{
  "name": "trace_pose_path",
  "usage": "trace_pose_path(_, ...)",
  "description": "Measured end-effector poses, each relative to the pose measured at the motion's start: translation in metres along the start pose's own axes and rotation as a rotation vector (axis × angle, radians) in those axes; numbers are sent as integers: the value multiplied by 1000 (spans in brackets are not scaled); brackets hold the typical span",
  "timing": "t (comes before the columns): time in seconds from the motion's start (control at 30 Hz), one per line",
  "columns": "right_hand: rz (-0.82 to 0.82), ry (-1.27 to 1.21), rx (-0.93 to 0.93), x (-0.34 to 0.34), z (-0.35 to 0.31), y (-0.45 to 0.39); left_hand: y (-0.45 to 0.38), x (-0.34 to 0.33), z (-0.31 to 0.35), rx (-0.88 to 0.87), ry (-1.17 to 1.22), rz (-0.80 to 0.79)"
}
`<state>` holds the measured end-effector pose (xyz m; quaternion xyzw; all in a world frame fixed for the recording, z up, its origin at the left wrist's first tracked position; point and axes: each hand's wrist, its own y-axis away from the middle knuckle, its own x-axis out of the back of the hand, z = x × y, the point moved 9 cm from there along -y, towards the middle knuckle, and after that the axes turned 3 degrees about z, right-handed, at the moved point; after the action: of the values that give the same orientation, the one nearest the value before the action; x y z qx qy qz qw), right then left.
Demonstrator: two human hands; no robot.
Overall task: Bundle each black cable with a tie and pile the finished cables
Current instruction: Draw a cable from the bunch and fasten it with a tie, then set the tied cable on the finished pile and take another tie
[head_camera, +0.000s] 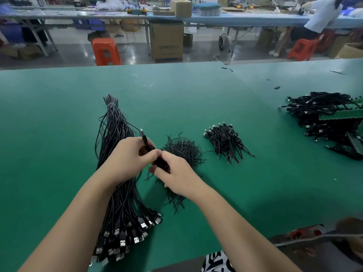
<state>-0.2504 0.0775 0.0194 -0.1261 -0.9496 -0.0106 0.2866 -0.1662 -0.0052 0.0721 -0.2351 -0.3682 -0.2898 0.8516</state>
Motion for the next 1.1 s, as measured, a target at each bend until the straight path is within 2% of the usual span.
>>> trace_pose_path(0.13, -55, -114, -48, -8, 6, 4, 0, -6, -6, 13, 84, -15)
trace_pose_path(0.33, 4, -37, -62, -8, 14, 2, -2, -18, -12, 46, 136, -55)
trace_pose_path(0.47, -30, -133, -127, -13, 24, 0, -4, -25, -19, 85, 212, -60)
trace_pose_path(0.53, 28, -99, -117, -7, 26, -3, -5, -31, -24, 131, 359, -80)
trace_pose_path(0.67, 141, -107, -154, 6, 35, -7, -3, -47, -36, 246, 861, -178)
trace_pose_path(0.7, 161, -130, -179, 9, 40, -7, -4, -49, -47, 296, 871, -172)
trace_pose_path(0.73, 174, -168, -210, 11, 45, -6, -5, -49, -62, 348, 739, -133)
trace_pose_path(0.83, 194, -305, -296, 11, 59, -4, -7, -50, -101, 406, -124, -58)
trace_pose_path(0.87, 201, -327, -312, 11, 61, -4, -5, -55, -106, 413, -261, -55)
trace_pose_path(1.1, 222, -342, -345, 5, 64, -1, 5, -99, -118, 491, -505, -170)
